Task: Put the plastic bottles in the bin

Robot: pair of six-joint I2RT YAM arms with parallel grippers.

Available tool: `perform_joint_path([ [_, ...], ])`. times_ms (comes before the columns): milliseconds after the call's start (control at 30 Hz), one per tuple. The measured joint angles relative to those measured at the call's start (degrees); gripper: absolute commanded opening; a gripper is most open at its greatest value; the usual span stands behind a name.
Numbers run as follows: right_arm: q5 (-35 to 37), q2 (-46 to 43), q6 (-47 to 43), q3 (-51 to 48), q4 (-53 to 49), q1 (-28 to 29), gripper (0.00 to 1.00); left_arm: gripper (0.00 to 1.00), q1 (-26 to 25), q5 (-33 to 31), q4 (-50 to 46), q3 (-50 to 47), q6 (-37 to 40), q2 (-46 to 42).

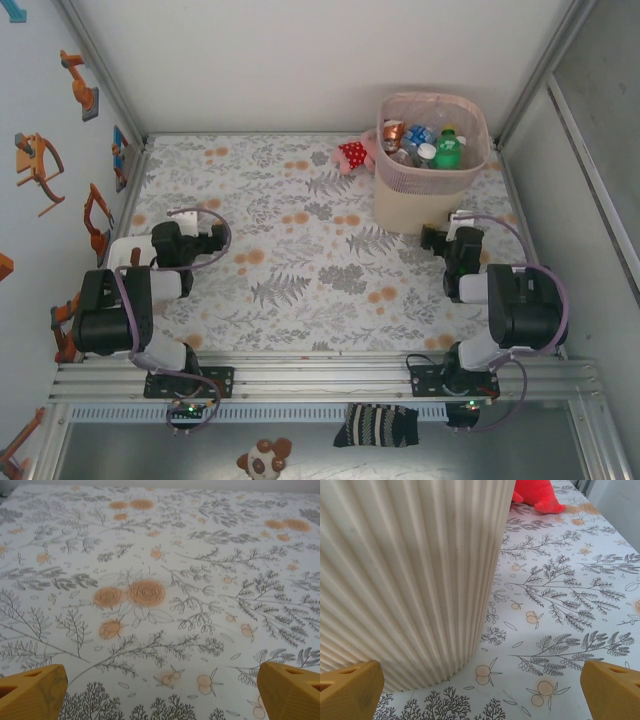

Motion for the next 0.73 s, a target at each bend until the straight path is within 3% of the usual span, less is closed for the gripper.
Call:
perform_joint_path([
  [733,0.1,0.0,0.0,0.2,-0.5,0.0,0.99,0.97,0.0,1.0,1.4,-0.1,-0.5,0.4],
])
